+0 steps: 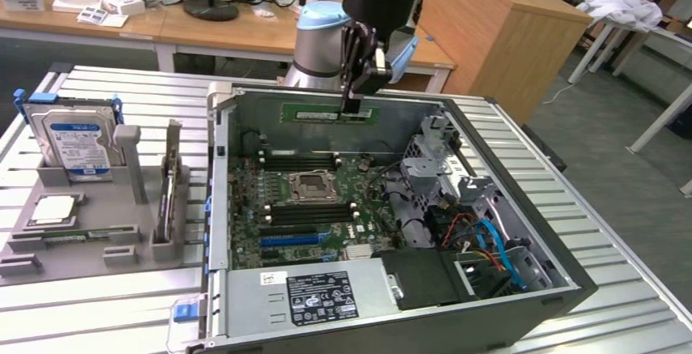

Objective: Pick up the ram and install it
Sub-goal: 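Pick up the ram and move it above insertion slot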

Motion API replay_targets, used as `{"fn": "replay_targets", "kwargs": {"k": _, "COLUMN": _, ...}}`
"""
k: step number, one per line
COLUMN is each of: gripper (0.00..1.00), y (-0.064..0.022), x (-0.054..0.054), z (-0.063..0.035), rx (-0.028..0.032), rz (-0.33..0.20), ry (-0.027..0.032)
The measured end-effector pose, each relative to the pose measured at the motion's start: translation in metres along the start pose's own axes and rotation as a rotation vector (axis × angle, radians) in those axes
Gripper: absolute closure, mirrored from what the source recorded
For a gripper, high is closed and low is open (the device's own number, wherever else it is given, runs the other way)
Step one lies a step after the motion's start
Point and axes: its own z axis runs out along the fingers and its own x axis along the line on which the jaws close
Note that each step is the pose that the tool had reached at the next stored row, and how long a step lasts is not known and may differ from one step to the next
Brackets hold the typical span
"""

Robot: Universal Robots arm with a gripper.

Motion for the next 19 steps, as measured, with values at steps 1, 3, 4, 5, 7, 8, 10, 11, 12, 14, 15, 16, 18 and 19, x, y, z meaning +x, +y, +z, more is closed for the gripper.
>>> {"fn": "replay_targets", "kwargs": {"k": 1, "gripper": 0.88, "y": 0.0001, "x": -0.001, "z": 0.0001, "rx": 0.0001, "rz": 0.000, "ry": 0.0000}}
{"fn": "replay_targets", "kwargs": {"k": 3, "gripper": 0.88, "y": 0.0002, "x": -0.003, "z": 0.0002, "rx": 0.0000, "rz": 0.000, "ry": 0.0001}}
{"fn": "replay_targets", "kwargs": {"k": 4, "gripper": 0.88, "y": 0.0003, "x": -0.004, "z": 0.0003, "rx": 0.0000, "rz": 0.000, "ry": 0.0001}}
{"fn": "replay_targets", "kwargs": {"k": 5, "gripper": 0.88, "y": 0.0003, "x": -0.005, "z": 0.0003, "rx": 0.0000, "rz": 0.000, "ry": 0.0000}}
{"fn": "replay_targets", "kwargs": {"k": 7, "gripper": 0.88, "y": 0.0005, "x": -0.007, "z": 0.0005, "rx": 0.0001, "rz": 0.000, "ry": 0.0000}}
{"fn": "replay_targets", "kwargs": {"k": 8, "gripper": 0.88, "y": 0.0006, "x": -0.008, "z": 0.0006, "rx": 0.0000, "rz": 0.000, "ry": 0.0000}}
{"fn": "replay_targets", "kwargs": {"k": 10, "gripper": 0.88, "y": 0.0007, "x": -0.010, "z": 0.0007, "rx": 0.0000, "rz": 0.000, "ry": 0.0001}}
{"fn": "replay_targets", "kwargs": {"k": 11, "gripper": 0.88, "y": 0.0007, "x": -0.011, "z": 0.0008, "rx": 0.0000, "rz": 0.000, "ry": 0.0000}}
{"fn": "replay_targets", "kwargs": {"k": 12, "gripper": 0.88, "y": 0.0008, "x": -0.011, "z": 0.0008, "rx": 0.0000, "rz": 0.000, "ry": 0.0001}}
{"fn": "replay_targets", "kwargs": {"k": 14, "gripper": 0.88, "y": 0.0009, "x": -0.012, "z": 0.0009, "rx": 0.0001, "rz": 0.000, "ry": 0.0000}}
{"fn": "replay_targets", "kwargs": {"k": 15, "gripper": 0.88, "y": 0.0008, "x": -0.012, "z": 0.0009, "rx": 0.0001, "rz": 0.000, "ry": 0.0000}}
{"fn": "replay_targets", "kwargs": {"k": 16, "gripper": 0.88, "y": 0.0008, "x": -0.012, "z": 0.0009, "rx": 0.0001, "rz": 0.000, "ry": 0.0000}}
{"fn": "replay_targets", "kwargs": {"k": 18, "gripper": 0.88, "y": 0.0008, "x": -0.012, "z": 0.0009, "rx": 0.0000, "rz": 0.000, "ry": 0.0001}}
{"fn": "replay_targets", "kwargs": {"k": 19, "gripper": 0.88, "y": 0.0009, "x": -0.012, "z": 0.0008, "rx": 0.0000, "rz": 0.000, "ry": 0.0001}}
